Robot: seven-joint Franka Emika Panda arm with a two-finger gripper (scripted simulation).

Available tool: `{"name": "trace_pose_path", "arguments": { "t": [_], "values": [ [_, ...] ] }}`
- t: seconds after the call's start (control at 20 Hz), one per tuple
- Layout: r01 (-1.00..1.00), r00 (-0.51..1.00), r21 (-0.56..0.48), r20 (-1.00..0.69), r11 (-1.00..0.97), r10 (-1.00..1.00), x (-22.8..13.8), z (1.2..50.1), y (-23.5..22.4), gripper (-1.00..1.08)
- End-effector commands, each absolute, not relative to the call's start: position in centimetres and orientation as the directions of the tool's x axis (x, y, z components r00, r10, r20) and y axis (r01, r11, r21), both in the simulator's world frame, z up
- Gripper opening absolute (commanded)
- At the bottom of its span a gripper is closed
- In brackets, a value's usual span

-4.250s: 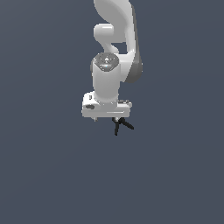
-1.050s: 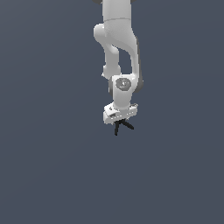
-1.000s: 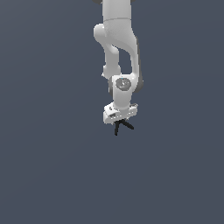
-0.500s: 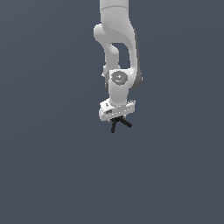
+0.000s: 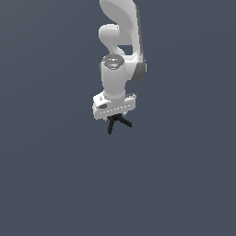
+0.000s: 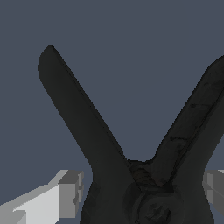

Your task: Pick up the object and move it to a goal position.

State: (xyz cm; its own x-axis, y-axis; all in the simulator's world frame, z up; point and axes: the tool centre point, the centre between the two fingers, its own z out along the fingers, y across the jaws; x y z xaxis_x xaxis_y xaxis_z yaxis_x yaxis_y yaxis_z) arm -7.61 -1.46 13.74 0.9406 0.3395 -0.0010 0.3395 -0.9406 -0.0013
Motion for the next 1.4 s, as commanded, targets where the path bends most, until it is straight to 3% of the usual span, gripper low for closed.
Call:
{"name": "trace_pose_path", "arguments": {
  "t": [0.0, 0.9, 1.35],
  "values": [
    [0.34, 0.94, -0.001, 0.001, -0.94, 0.34, -7.3, 16.4, -2.8, -1.0],
    [0.34, 0.94, -0.002, 0.001, -0.94, 0.34, -4.6, 34.1, -12.3, -1.0],
    [0.34, 0.941, 0.0, 0.0, -0.941, 0.34, -3.4, 40.2, -15.5, -1.0]
  ]
}}
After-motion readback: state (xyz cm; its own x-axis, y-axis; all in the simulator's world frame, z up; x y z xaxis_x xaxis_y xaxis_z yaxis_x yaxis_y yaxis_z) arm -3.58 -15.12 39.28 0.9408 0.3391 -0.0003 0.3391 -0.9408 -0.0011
